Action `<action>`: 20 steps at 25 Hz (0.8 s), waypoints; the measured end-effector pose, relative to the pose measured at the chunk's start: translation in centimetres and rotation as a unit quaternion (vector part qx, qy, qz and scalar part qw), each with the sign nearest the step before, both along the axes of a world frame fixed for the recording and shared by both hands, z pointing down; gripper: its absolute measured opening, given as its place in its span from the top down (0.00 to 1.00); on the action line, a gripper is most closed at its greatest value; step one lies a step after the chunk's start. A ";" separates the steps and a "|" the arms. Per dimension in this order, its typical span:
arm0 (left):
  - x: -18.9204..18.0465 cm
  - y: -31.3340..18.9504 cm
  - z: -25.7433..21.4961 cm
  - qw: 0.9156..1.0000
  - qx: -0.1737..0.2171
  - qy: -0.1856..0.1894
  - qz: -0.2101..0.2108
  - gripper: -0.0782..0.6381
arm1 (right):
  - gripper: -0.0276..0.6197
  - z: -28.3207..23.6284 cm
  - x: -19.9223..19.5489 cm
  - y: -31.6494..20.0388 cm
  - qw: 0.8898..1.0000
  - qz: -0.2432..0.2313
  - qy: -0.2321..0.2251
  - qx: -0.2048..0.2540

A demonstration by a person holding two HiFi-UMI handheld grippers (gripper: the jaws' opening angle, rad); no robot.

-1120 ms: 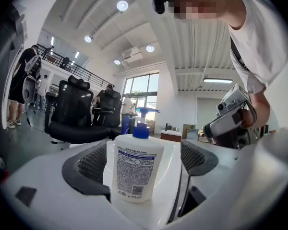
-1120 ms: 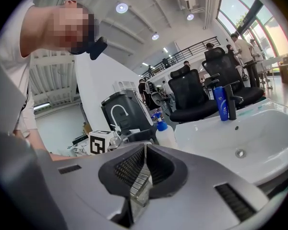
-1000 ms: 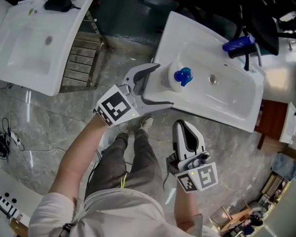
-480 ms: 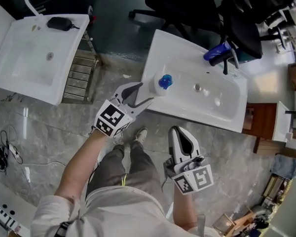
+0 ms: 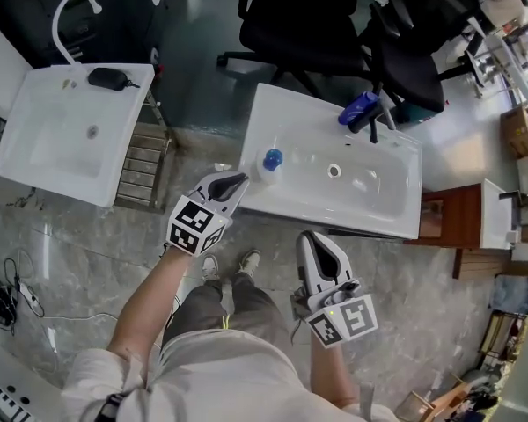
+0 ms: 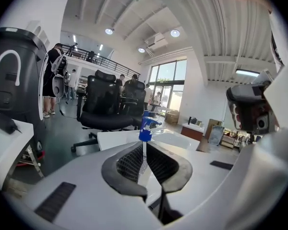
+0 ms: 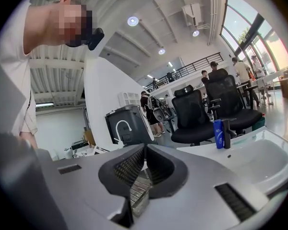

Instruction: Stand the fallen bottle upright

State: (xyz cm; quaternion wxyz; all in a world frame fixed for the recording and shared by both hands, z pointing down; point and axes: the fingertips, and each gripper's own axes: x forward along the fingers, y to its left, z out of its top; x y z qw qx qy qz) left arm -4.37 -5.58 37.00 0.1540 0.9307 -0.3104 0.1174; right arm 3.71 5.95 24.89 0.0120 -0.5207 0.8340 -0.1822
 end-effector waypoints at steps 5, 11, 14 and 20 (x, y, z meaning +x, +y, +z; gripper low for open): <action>-0.2 -0.3 -2.1 0.999 0.013 -0.015 -0.027 0.87 | 0.89 -1.4 1.4 0.6 1.000 0.006 0.006 0.009; -1.1 -0.5 -5.6 0.997 0.039 -0.003 -0.068 0.87 | 0.89 -2.9 2.4 0.3 1.000 0.006 0.014 0.024; -0.8 0.2 -7.8 0.996 0.059 0.017 -0.073 0.87 | 0.89 -3.6 3.4 0.1 0.999 0.010 0.015 0.027; -1.7 1.4 -12.8 0.987 0.117 0.043 -0.097 0.87 | 0.89 -4.8 4.5 -0.9 0.999 0.007 0.014 0.046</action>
